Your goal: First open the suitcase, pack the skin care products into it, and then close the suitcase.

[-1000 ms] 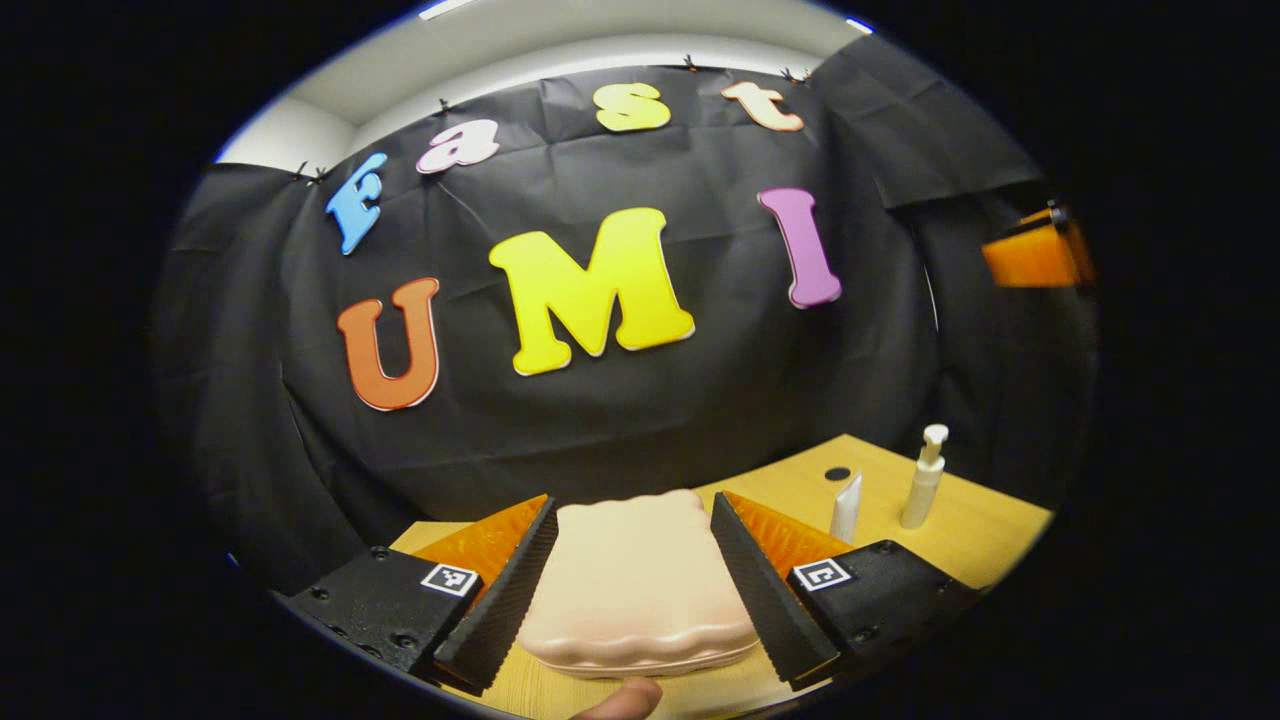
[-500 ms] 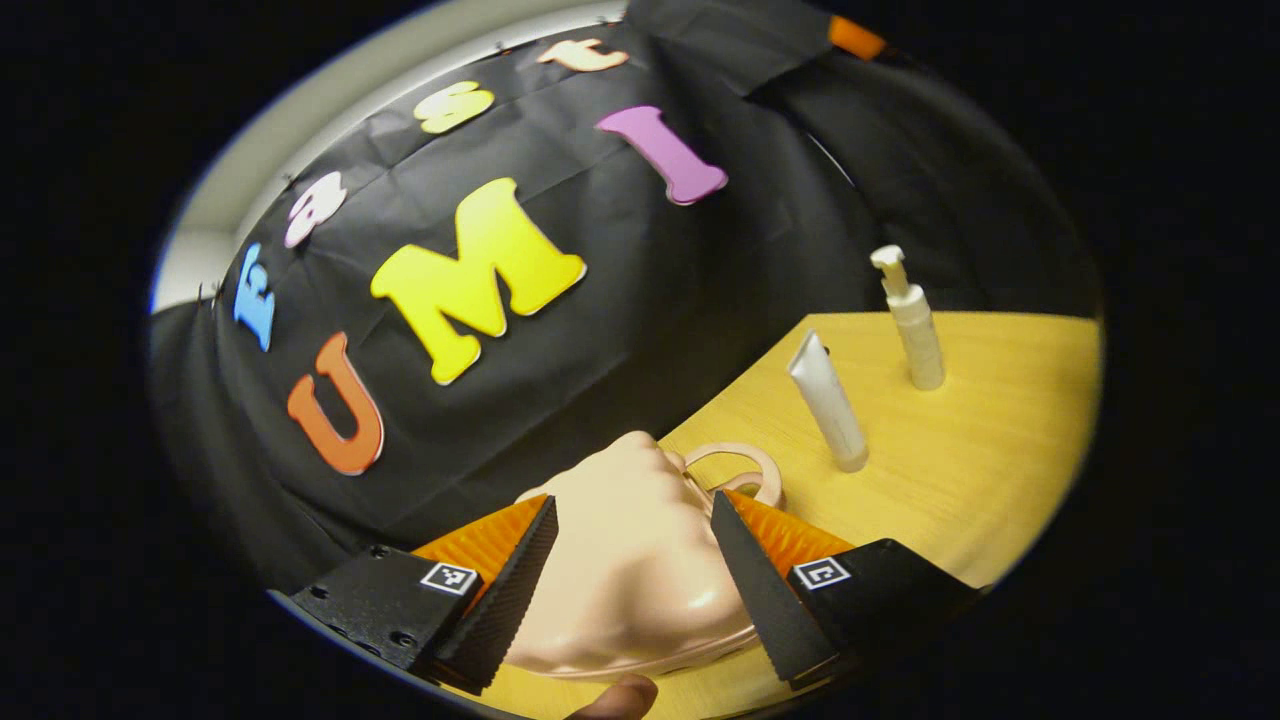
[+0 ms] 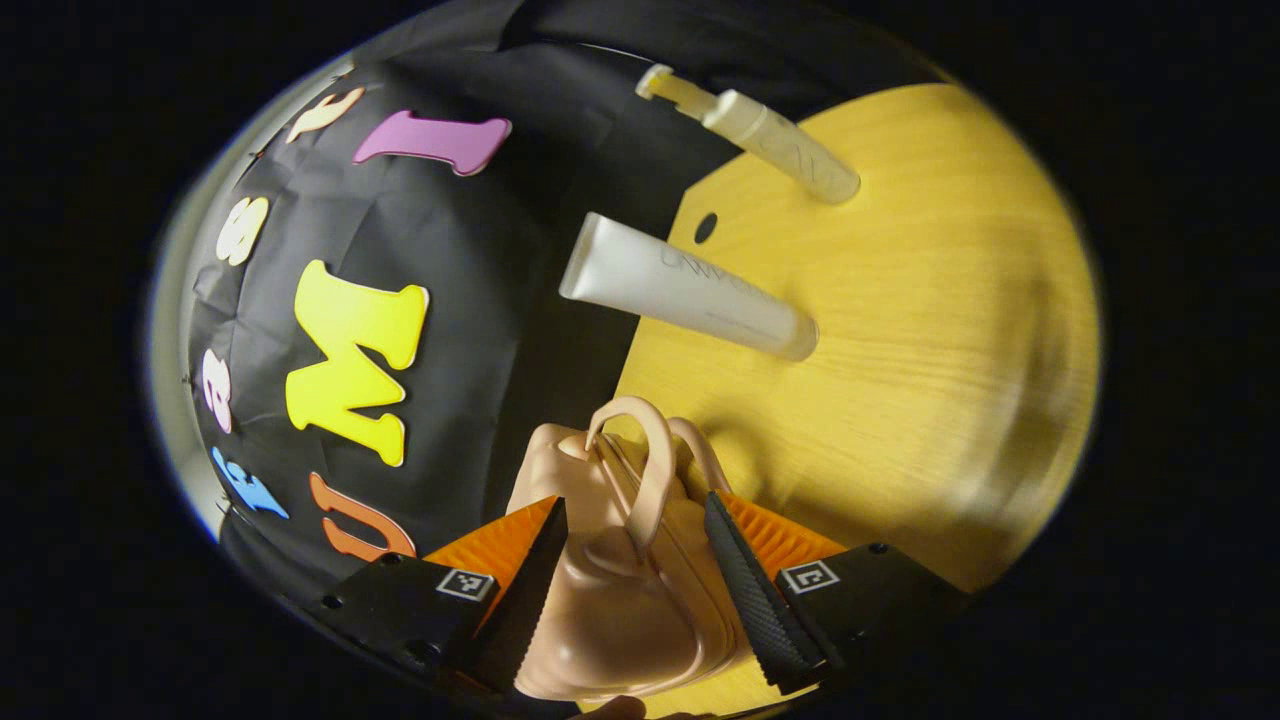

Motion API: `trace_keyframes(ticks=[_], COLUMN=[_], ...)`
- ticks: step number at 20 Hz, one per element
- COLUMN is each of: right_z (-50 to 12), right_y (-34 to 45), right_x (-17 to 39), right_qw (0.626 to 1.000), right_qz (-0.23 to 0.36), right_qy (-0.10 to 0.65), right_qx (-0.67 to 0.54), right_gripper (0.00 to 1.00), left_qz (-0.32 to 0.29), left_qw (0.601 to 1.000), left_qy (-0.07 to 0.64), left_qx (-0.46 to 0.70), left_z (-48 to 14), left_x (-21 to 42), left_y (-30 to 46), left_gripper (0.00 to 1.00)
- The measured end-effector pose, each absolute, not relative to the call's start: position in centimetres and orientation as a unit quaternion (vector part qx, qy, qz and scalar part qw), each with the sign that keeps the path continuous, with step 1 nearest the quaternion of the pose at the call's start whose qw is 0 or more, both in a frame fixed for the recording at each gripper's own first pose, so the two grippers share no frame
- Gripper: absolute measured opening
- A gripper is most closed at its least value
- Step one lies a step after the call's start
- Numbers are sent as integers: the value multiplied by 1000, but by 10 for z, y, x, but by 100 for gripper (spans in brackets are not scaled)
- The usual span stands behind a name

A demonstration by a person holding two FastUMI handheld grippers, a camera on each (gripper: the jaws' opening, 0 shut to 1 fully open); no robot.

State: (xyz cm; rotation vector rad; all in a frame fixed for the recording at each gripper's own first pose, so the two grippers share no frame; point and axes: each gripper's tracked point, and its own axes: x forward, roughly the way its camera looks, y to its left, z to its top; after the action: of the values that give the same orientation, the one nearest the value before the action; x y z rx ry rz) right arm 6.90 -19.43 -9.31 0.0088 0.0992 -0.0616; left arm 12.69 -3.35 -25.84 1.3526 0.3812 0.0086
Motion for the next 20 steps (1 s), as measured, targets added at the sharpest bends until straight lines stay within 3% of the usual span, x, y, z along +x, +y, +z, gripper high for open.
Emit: trace_keyframes(ticks=[1, 5, 6, 7, 8, 13, 18, 20], right_z=[-98, -115, -119, -123, -126, -133, -129, -119], right_y=[-199, -214, -216, -218, -222, -225, -230, -222], right_x=[72, 80, 80, 80, 80, 77, 67, 60], right_qw=[998, 997, 997, 996, 995, 995, 994, 994], right_qz=[-27, -15, -10, -10, -13, -10, -37, -51], right_qy=[56, 75, 82, 88, 95, 100, 103, 95], right_qx=[8, 7, 5, 3, 3, -1, -10, -16], right_gripper=[80, 80, 78, 80, 80, 80, 80, 80], left_qz=[12, 32, 23, 15, 17, 21, 43, 47], left_qw=[744, 700, 699, 701, 698, 698, 747, 772], left_qy=[180, 200, 202, 211, 211, 213, 206, 197], left_qx=[644, 685, 685, 681, 684, 684, 630, 602], left_z=[-261, -262, -262, -267, -265, -261, -227, -205], left_x=[131, 135, 137, 138, 140, 141, 138, 136], left_y=[-31, -26, -31, -33, -32, -33, -22, -20], left_gripper=[86, 62, 46, 40, 23, 10, 0, 3])
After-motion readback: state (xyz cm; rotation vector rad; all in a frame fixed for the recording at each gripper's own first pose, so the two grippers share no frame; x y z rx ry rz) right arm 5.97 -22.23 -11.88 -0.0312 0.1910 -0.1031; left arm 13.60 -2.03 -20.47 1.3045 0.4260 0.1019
